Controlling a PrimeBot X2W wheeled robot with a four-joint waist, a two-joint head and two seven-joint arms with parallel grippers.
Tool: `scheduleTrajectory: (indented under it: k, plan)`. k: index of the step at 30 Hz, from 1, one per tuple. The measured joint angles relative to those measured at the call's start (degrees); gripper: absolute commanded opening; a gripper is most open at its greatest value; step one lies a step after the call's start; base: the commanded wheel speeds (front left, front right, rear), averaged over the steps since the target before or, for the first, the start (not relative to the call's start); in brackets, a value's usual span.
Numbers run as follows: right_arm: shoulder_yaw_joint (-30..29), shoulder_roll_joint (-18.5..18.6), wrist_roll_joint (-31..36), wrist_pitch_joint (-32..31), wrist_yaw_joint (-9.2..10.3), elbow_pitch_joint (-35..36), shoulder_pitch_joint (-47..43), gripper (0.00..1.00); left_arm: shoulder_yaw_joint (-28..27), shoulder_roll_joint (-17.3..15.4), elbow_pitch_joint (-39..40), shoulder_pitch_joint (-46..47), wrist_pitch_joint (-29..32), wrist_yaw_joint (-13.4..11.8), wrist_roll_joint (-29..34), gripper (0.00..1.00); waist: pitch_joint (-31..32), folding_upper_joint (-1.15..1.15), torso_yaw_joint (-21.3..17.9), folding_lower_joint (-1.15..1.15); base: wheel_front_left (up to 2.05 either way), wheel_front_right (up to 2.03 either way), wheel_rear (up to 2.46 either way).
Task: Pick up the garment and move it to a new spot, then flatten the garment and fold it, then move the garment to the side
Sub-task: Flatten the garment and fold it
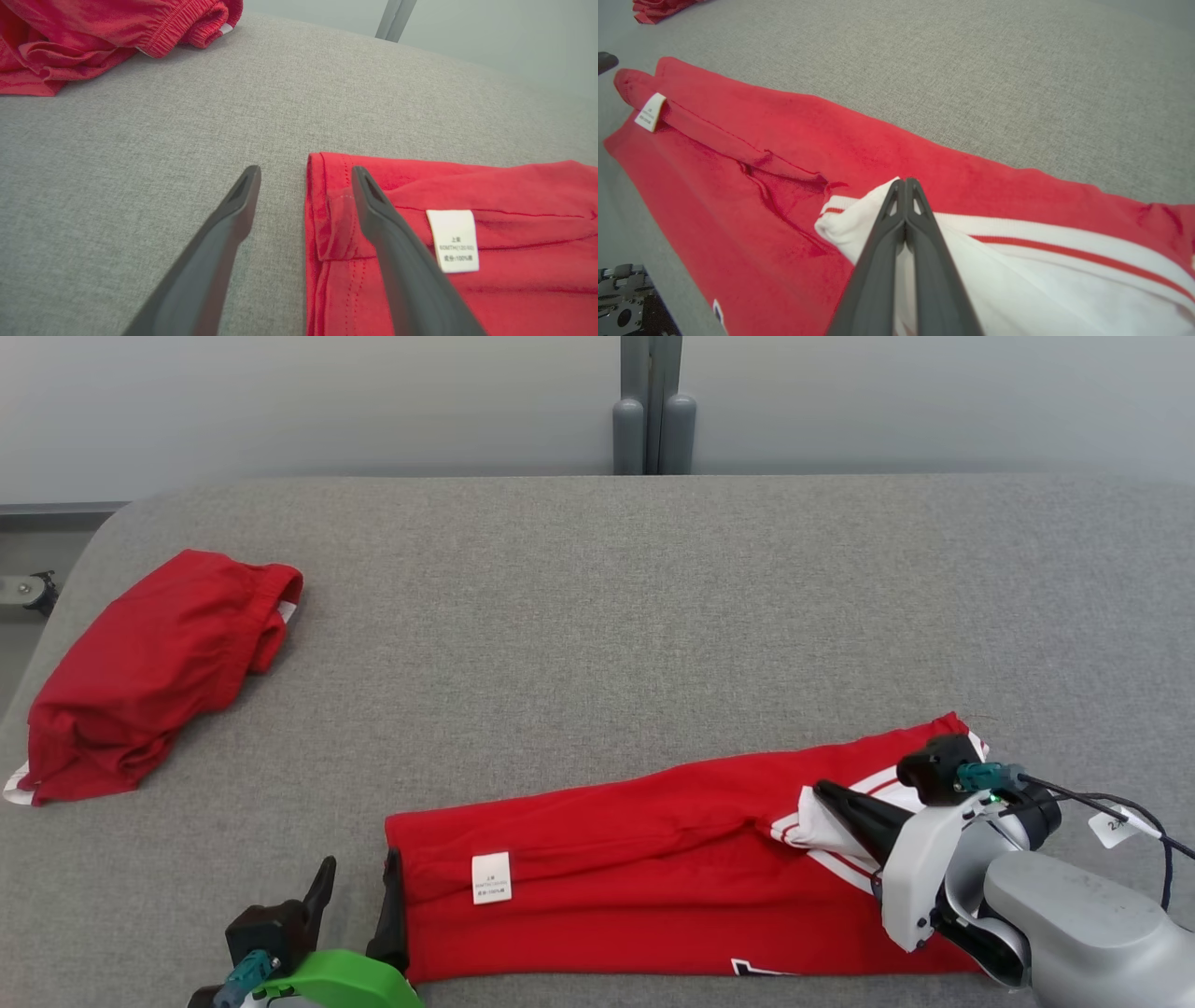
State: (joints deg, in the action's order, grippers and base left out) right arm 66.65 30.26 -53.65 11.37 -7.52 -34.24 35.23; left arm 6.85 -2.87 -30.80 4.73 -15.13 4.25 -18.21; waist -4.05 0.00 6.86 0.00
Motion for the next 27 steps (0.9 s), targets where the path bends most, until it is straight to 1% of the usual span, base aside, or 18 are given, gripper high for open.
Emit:
scheduleTrajectory:
  k: [4, 7, 8, 10, 11, 12, 18, 22, 25, 27]
  plan:
    - [-0.04, 0.37, -1.54, 2.68, 0.0, 0.79, 0.37, 0.0, -0.19, 0.0, 0.56, 0.03, -0.01, -0.08, -0.16, 1.0, -0.05, 0.0, -0.51, 0.0, 0.0, 0.0, 0.0]
    - [-1.9, 0.42, -1.09, 3.53, 0.0, 1.82, -1.08, 0.0, -0.56, 0.0, 0.97, 0.01, 0.0, -0.09, -0.25, 1.0, 0.04, 0.0, -1.17, 0.0, 0.0, 0.0, 0.0]
    - [-3.61, 0.34, -0.71, 3.63, 0.0, 2.72, -2.3, 0.0, -0.73, 0.0, 1.08, -0.02, 0.0, -0.14, -0.25, 1.0, 0.07, 0.0, -1.48, 0.0, 0.0, 0.0, 0.0]
    - [-7.67, 0.0, 2.04, 3.64, 0.0, 5.06, -4.75, 0.0, -0.88, 0.0, 1.42, -0.02, 0.0, -0.15, -0.24, 1.0, 0.13, 0.0, -2.17, 0.0, 0.0, 0.0, 0.0]
    - [-12.59, -0.79, 5.05, 3.68, 0.0, 7.72, -7.99, 0.0, -1.13, 0.01, 1.64, -0.09, 0.0, -0.14, -0.21, 1.0, 0.16, 0.0, -2.93, 0.0, 0.0, 0.0, 0.0]
    - [-12.59, -0.79, 5.05, 3.68, 0.0, 7.72, -7.99, 0.0, -1.13, 0.01, 1.64, -0.09, 0.0, -0.14, -0.21, 1.0, 0.16, 0.0, -2.93, 0.0, 0.0, 0.0, 0.0]
    - [-24.7, -4.3, 14.37, 3.69, 0.0, 15.16, -19.51, 0.0, -1.47, 0.02, 1.58, -0.16, -0.01, 0.29, 0.12, 1.0, 0.51, 0.0, -5.14, 0.0, 0.0, 0.0, 0.0]
    - [-27.57, -6.13, 17.25, 3.68, 0.0, 16.75, -25.22, 0.0, -1.34, 0.02, 1.25, -0.24, 0.0, 0.64, 0.13, 1.0, 1.07, 0.0, -6.06, 0.0, 0.0, 0.0, 0.0]
    - [-29.61, -7.19, 18.7, 3.68, 0.0, 17.8, -26.96, 0.0, -1.25, 0.02, 1.08, -0.25, 0.0, 0.75, 0.13, 1.0, 1.6, 0.0, -6.55, 0.0, 0.0, 0.0, 0.0]
    - [-29.86, -7.6, 19.03, 3.68, 0.0, 17.95, -27.0, 0.0, -1.23, 0.02, 0.99, -0.26, 0.0, 0.79, 0.14, 1.0, 1.86, 0.0, -6.64, 0.0, 0.0, 0.0, 0.0]
